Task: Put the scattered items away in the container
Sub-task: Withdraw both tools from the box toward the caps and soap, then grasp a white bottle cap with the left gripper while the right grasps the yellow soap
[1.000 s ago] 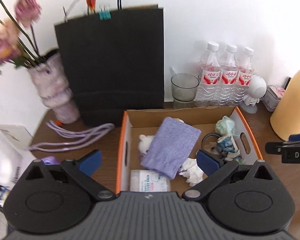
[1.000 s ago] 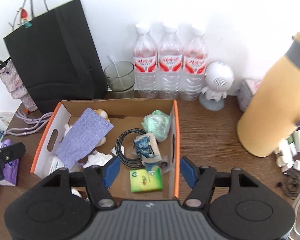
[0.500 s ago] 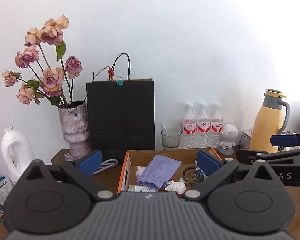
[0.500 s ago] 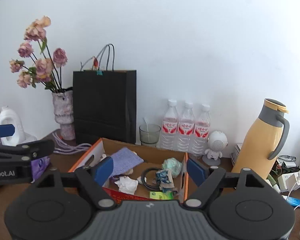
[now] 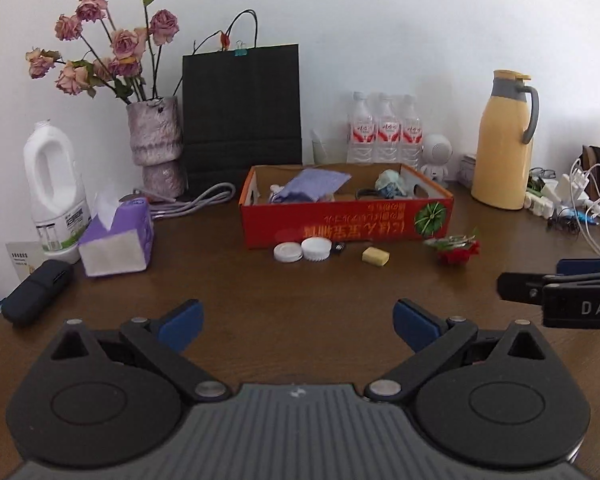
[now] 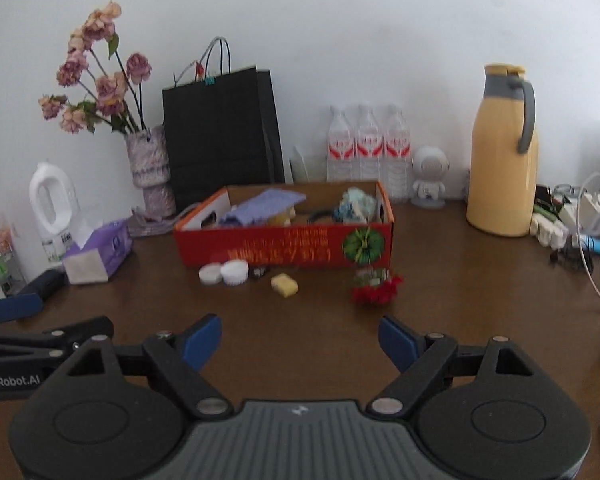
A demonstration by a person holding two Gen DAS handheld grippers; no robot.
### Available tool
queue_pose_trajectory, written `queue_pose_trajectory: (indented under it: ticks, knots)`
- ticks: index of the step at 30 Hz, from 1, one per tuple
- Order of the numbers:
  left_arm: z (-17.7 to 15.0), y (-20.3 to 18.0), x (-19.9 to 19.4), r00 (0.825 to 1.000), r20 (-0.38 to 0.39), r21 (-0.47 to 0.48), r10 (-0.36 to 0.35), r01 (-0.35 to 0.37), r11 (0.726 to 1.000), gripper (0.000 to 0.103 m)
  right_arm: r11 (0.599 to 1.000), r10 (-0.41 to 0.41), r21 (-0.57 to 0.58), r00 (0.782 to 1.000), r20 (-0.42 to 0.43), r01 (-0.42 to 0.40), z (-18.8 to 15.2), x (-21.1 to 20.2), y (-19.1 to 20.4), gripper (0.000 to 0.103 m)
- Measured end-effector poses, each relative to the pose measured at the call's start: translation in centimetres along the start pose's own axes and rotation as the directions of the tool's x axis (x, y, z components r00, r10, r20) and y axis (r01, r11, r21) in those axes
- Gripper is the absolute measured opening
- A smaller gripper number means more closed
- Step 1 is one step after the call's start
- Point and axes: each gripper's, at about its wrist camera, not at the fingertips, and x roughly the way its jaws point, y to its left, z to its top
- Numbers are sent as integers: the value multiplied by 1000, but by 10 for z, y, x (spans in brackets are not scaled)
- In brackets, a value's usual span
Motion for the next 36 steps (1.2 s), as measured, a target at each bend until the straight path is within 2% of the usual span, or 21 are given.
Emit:
queue_pose_trajectory:
  ticks: [4, 7, 10, 11, 13, 14, 15, 18, 20, 21, 22, 25, 27, 29, 33, 36]
  knots:
    - [-10, 20, -8, 1000, -10, -53, -23, 23, 998, 103, 1000, -15, -25, 1000, 23, 16, -18, -22, 3, 85]
    - [-1, 27, 15, 997, -42, -93, -58, 54, 994, 103, 999, 16, -36, 1000, 0, -16, -14, -10, 3, 85]
    - [14, 23, 54, 998, -35, -51, -59, 57, 997, 102, 996, 16, -88, 999, -31, -18, 7, 31, 2, 80]
    - [18, 22, 69, 998, -23, -32, -67, 66, 997, 101, 994, 13, -107, 999, -33, -16, 16, 47, 2, 73]
    - [29, 20, 99, 996, -32, -1, -83, 83, 997, 91, 990, 27, -140, 999, -41, -32, 33, 80, 4, 70]
    - [33, 19, 114, 994, -44, 9, -96, 97, 995, 90, 987, 39, -154, 998, -48, -46, 40, 98, 7, 66]
    - [37, 18, 128, 992, -69, 18, -103, 105, 994, 87, 983, 48, -172, 997, -58, -57, 46, 116, 9, 67]
    - [48, 15, 165, 982, -112, 43, -151, 157, 987, 72, 960, 41, -271, 990, -133, -76, 54, 168, 20, 60]
    - [52, 14, 187, 973, -132, 50, -189, 197, 979, 69, 950, 33, -302, 987, -155, -79, 57, 193, 24, 56]
    - [53, 13, 198, 971, -147, 56, -190, 200, 978, 62, 949, 32, -305, 986, -163, -81, 58, 202, 24, 56]
    - [53, 13, 208, 970, -157, 71, -184, 197, 978, 60, 949, 34, -304, 984, -173, -86, 59, 210, 24, 56]
    - [52, 16, 232, 975, -171, 111, -139, 160, 981, 60, 954, 63, -275, 977, -202, -118, 59, 225, 20, 50]
    - [52, 23, 244, 974, -189, 88, -124, 142, 986, 60, 960, 85, -241, 970, -227, -141, 57, 232, 16, 30]
    - [52, 33, 252, 968, -200, 42, -153, 164, 986, 60, 965, 109, -207, 966, -234, -159, 54, 234, 13, 23]
    - [53, 35, 265, 969, -203, 38, -143, 154, 987, 54, 966, 119, -199, 967, -225, -165, 52, 233, 13, 23]
    - [55, 33, 270, 968, -198, 37, -157, 167, 985, 41, 968, 124, -189, 968, -219, -166, 52, 233, 12, 22]
